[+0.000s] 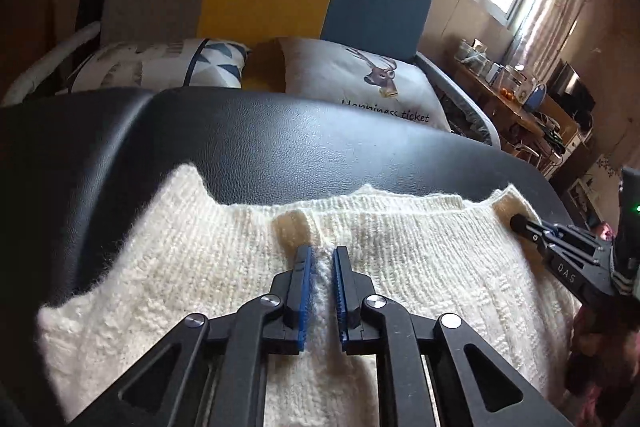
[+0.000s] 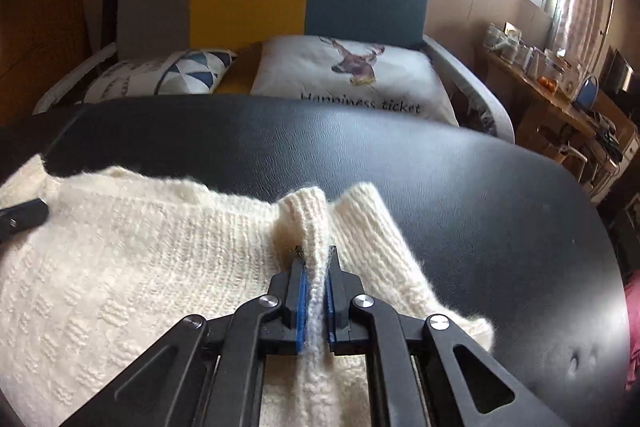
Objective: Fold clothes
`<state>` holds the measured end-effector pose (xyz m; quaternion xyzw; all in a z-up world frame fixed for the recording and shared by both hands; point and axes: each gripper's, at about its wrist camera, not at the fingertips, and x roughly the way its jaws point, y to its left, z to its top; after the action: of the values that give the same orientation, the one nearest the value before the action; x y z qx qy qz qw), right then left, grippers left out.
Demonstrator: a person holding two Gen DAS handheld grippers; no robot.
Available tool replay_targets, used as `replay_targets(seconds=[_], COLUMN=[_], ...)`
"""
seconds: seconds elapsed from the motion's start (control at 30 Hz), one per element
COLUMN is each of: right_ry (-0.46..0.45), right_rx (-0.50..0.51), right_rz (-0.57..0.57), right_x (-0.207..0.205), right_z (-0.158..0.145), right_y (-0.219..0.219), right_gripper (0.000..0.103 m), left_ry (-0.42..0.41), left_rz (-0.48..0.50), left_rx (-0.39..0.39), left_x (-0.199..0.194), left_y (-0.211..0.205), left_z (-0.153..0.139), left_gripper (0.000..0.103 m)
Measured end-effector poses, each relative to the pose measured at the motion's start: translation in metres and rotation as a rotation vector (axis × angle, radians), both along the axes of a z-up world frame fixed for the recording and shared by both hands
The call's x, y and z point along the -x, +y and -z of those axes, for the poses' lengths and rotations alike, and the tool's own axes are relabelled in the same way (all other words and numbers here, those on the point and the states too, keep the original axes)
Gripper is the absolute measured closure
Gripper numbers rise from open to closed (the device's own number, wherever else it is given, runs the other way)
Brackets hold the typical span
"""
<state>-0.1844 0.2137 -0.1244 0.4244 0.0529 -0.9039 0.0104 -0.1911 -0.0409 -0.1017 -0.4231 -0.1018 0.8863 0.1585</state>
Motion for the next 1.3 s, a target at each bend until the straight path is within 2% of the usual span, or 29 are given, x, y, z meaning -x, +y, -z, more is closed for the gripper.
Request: replay_targets(seconds=[0.13,0.17,0.2,0.3,0.33,0.43,0.53,0.6,0.7,0.77,0.8,0.83,0.87,0.9,1.0,1.07,1.17,1.23,1.3], right_ry=[-0.041,-0.060,-0.078,-0.076,-0.062,0.064,0.135,0.092,-0.058,-0.165,-0.224,-0.238,-0.197,-0.175,-0.118,-0.122,-0.123,-0.130,-0.134], right_rx=[0.039,0.064,0.086,0.106,0.103,0.042,0.051,0.085,0.114,0.065,0.019,-0.008,-0.014,-0.017,-0.026,-0.027,0.014,0.060,0.124], right_rz=[0.016,0.016,0.007,-0.039,-0.052,-0.086,-0.183,-0.290,-0.386,-0.388,-0.377,-0.374,-0.368,-0.346,-0.283,-0.270,-0.259,-0.261,-0.259], right_x=[0.003,0.003,0.003,-0.004,-0.008,-0.033,-0.052,-0.054,-0.037,-0.028,-0.022,-0.019,-0.018,-0.015,-0.007,-0.003,-0.003,-0.001,-0.001], right_z=[0.003,0.003,0.002,-0.008,-0.014,-0.043,-0.070,-0.078,-0.063,-0.041,-0.027,-0.020,-0.020,-0.020,-0.018,-0.011,-0.012,-0.016,-0.022], right_y=[0.006,0.009,0.011,0.016,0.017,0.010,-0.011,-0.033,-0.070,-0.093,-0.103,-0.109,-0.112,-0.113,-0.115,-0.117,-0.112,-0.106,-0.096], right_gripper=[0.095,0.095,0.094,0.090,0.085,0.082,0.078,0.073,0.073,0.073,0.073,0.079,0.087,0.102,0.103,0.103,0.102,0.102,0.100], left_ry=[0.035,0.042,0.044,0.068,0.080,0.091,0.079,0.076,0.081,0.065,0.052,0.043,0.046,0.058,0.016,-0.029,-0.015,-0.014,0.011], left_rz=[-0.011,-0.019,-0.021,-0.025,-0.030,-0.064,-0.112,-0.110,-0.052,0.010,0.017,0.003,-0.022,-0.062,-0.176,-0.184,-0.178,-0.196,-0.218], left_rx=[-0.048,-0.055,-0.048,0.031,0.064,0.149,0.157,0.131,0.121,0.173,0.189,0.189,0.175,0.147,0.107,0.078,0.038,-0.019,-0.079], left_x=[-0.009,-0.013,-0.016,-0.034,-0.039,-0.049,-0.054,-0.055,-0.052,-0.048,-0.047,-0.047,-0.049,-0.052,-0.051,-0.049,-0.053,-0.058,-0.070], left_y=[-0.010,-0.014,-0.019,-0.033,-0.039,-0.062,-0.084,-0.091,-0.083,-0.068,-0.065,-0.065,-0.068,-0.075,-0.099,-0.108,-0.113,-0.121,-0.131], left_z=[-0.012,-0.017,-0.021,-0.032,-0.034,-0.034,-0.028,-0.026,-0.026,-0.023,-0.021,-0.020,-0.021,-0.022,-0.011,0.002,0.000,-0.007,-0.017], left_gripper=[0.080,0.071,0.064,0.063,0.063,0.061,0.055,0.053,0.046,0.047,0.069,0.089,0.097,0.097,0.097,0.096,0.093,0.086,0.074])
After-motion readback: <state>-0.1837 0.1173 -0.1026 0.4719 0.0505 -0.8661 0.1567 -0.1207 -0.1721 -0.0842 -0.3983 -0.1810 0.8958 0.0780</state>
